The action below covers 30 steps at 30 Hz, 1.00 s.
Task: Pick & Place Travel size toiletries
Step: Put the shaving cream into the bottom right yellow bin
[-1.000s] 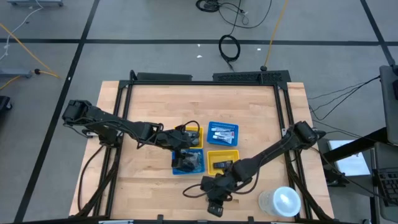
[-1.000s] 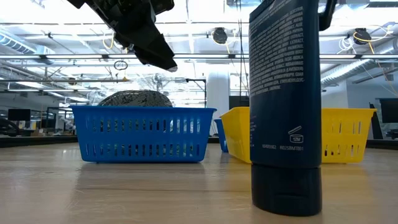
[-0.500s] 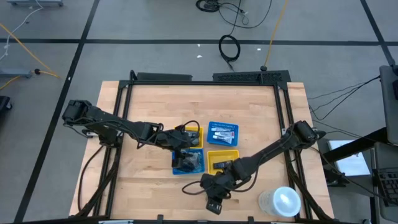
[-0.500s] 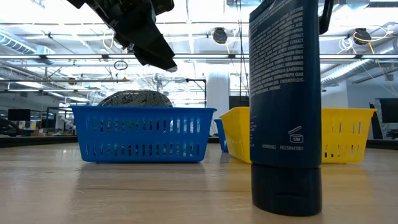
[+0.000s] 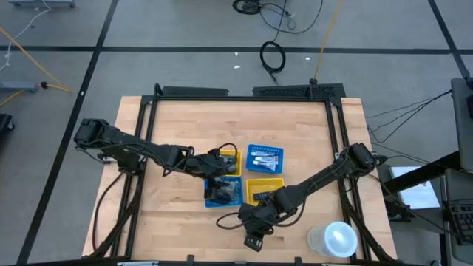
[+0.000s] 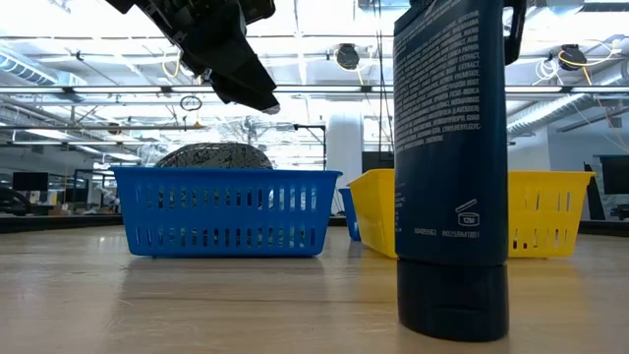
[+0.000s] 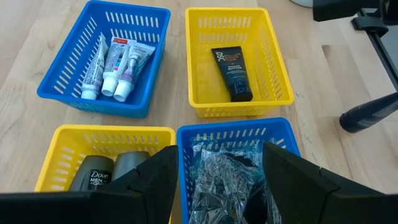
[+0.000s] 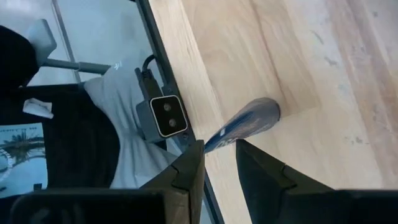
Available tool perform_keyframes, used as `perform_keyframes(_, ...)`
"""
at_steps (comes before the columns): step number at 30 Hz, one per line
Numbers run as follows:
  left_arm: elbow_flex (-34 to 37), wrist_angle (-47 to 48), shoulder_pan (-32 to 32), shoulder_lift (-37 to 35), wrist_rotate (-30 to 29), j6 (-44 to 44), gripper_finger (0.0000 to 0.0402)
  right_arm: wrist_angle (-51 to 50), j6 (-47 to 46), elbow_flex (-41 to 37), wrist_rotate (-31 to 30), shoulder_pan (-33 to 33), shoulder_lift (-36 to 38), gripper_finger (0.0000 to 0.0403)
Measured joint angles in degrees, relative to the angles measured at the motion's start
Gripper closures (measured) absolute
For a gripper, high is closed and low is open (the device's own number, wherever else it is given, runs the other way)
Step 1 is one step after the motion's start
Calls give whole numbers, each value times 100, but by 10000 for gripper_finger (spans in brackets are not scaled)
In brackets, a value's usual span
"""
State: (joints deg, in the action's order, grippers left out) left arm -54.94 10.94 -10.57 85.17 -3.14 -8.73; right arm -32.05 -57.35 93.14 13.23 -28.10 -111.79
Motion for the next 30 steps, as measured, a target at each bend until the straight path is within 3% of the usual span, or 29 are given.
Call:
perform_keyframes(18, 0, 102, -1, 0, 1, -2, 172, -168, -87, -7, -112, 112, -163, 320)
perform_keyframes(21, 0, 109, 0, 0, 1, -2, 172, -178, 45, -4, -109, 112, -161, 338)
perform_keyframes(25, 0, 122, -2, 0, 0, -2, 172, -214, 157, -7, -111, 112, -161, 392)
perform_keyframes(30, 0, 124, -1, 0, 1, -2, 172, -226, 218, -7, -114, 114, -159, 400)
